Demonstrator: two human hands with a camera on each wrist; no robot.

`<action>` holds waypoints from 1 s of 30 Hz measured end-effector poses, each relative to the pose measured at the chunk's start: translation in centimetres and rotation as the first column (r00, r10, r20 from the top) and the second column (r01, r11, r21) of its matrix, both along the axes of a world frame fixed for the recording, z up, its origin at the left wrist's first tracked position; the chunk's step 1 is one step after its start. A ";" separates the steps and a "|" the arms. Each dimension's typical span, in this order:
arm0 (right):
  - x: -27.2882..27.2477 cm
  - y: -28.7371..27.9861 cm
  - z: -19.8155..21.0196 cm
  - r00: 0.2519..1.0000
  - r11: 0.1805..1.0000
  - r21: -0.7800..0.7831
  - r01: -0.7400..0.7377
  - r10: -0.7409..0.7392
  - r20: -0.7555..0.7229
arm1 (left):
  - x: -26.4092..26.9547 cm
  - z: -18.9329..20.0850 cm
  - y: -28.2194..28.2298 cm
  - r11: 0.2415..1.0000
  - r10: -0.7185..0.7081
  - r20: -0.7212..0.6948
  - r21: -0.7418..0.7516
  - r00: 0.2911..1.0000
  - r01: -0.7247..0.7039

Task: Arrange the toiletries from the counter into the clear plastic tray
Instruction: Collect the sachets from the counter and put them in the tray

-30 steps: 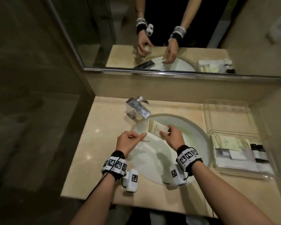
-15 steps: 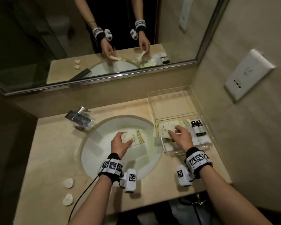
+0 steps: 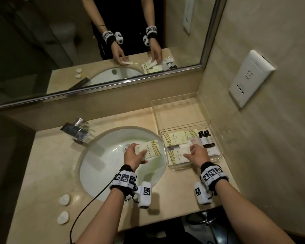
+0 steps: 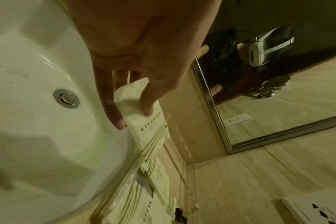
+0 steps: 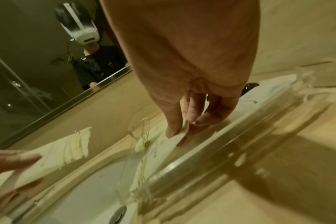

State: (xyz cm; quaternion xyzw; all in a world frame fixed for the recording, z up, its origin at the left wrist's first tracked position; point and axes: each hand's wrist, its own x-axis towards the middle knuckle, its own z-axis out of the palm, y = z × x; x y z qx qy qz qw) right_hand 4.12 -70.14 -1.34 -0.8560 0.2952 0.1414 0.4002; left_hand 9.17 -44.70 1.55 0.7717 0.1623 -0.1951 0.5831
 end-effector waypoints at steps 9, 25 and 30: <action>-0.5 -0.2 -0.3 0.995 0.988 -0.151 -0.027 0.041 0.087 | -0.7 -0.8 -3.1 0.999 -0.052 -0.070 0.007 0.996 0.052; 1.2 -3.1 -1.1 0.990 0.972 0.235 -0.011 -0.022 0.137 | -1.4 -2.4 -9.3 0.989 -0.140 -0.078 0.046 0.987 0.144; 1.1 -3.1 -2.3 0.991 0.982 0.184 0.042 -0.064 0.117 | -1.5 -2.6 -8.8 0.971 -0.169 0.010 0.175 0.986 0.164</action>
